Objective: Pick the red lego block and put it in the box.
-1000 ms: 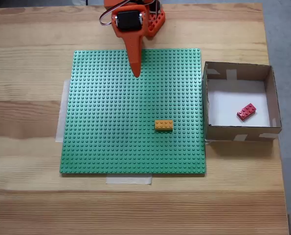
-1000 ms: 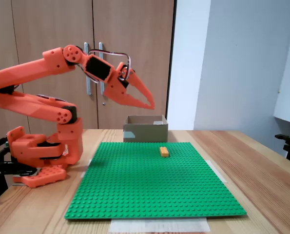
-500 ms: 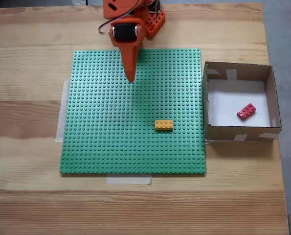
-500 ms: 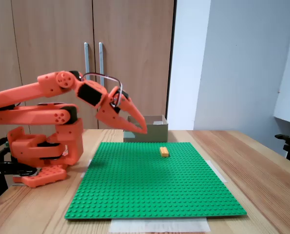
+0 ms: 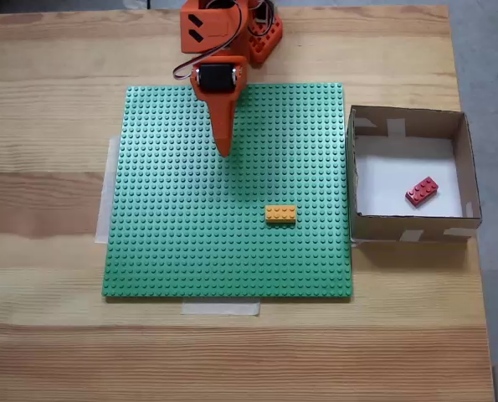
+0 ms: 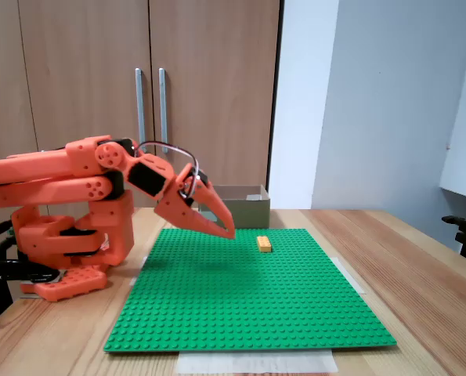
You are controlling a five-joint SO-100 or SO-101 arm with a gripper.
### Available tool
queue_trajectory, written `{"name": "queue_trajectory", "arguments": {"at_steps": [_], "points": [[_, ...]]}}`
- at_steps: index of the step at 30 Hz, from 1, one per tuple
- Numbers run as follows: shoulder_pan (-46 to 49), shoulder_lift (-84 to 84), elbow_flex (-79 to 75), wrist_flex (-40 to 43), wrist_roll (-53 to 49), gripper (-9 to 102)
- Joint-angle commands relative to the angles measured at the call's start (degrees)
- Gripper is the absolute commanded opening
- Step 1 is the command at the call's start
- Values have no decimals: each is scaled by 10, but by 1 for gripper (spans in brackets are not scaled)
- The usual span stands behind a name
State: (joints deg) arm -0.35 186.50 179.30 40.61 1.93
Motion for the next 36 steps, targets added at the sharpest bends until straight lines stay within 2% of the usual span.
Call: {"name": "queue_trajectory", "arguments": {"at_steps": [1, 9, 17, 36], "points": [[0, 4, 16, -17, -7, -1], [2, 4, 33, -18, 1, -1], [4, 4, 35, 33, -21, -1], [1, 4, 35, 34, -31, -1]]}}
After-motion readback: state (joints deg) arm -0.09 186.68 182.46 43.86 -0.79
